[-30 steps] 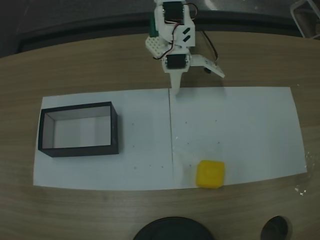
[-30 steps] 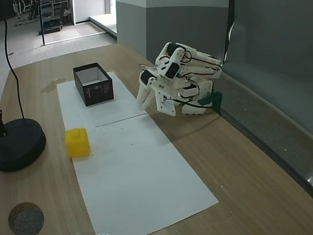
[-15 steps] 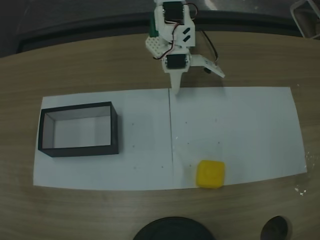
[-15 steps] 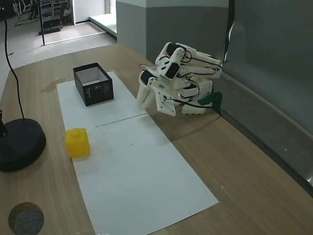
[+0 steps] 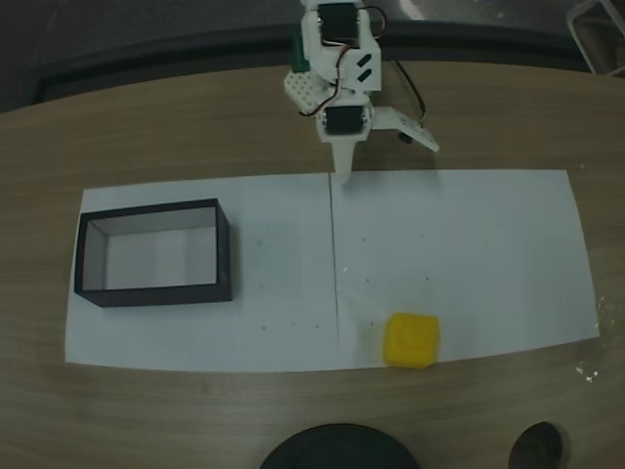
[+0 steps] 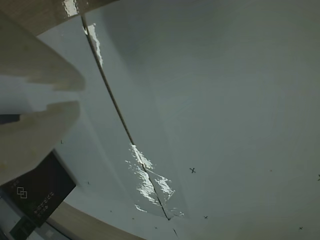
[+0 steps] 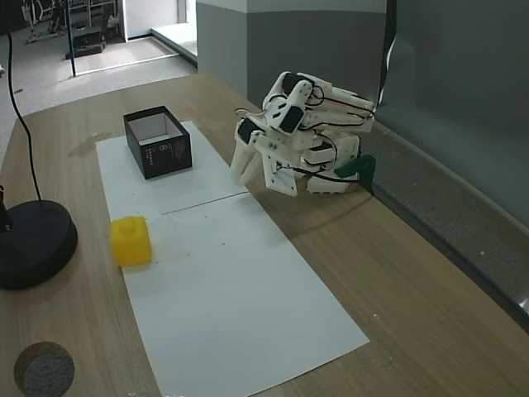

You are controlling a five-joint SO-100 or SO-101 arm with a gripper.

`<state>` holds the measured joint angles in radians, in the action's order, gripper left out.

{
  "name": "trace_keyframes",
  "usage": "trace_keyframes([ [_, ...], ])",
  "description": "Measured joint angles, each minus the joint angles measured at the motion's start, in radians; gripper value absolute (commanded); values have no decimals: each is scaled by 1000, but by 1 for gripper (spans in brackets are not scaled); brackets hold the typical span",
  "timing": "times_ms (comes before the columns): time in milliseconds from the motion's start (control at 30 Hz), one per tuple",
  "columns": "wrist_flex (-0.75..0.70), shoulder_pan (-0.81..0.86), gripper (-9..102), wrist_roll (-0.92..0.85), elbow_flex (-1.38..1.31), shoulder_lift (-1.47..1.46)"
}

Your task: Grab a yellow square and put it in the box.

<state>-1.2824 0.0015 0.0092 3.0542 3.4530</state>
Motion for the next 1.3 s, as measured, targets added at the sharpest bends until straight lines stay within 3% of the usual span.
trace_keyframes([
  [600, 43, 9, 0, -2, -2, 0],
  [767, 259, 52, 16, -74, -97, -3],
  [900, 295, -41, 23, -133, -229, -17],
  [1100, 285, -95, 24, -67, -482, -302],
  [1300, 75, -129, 33, -61, -904, -857],
])
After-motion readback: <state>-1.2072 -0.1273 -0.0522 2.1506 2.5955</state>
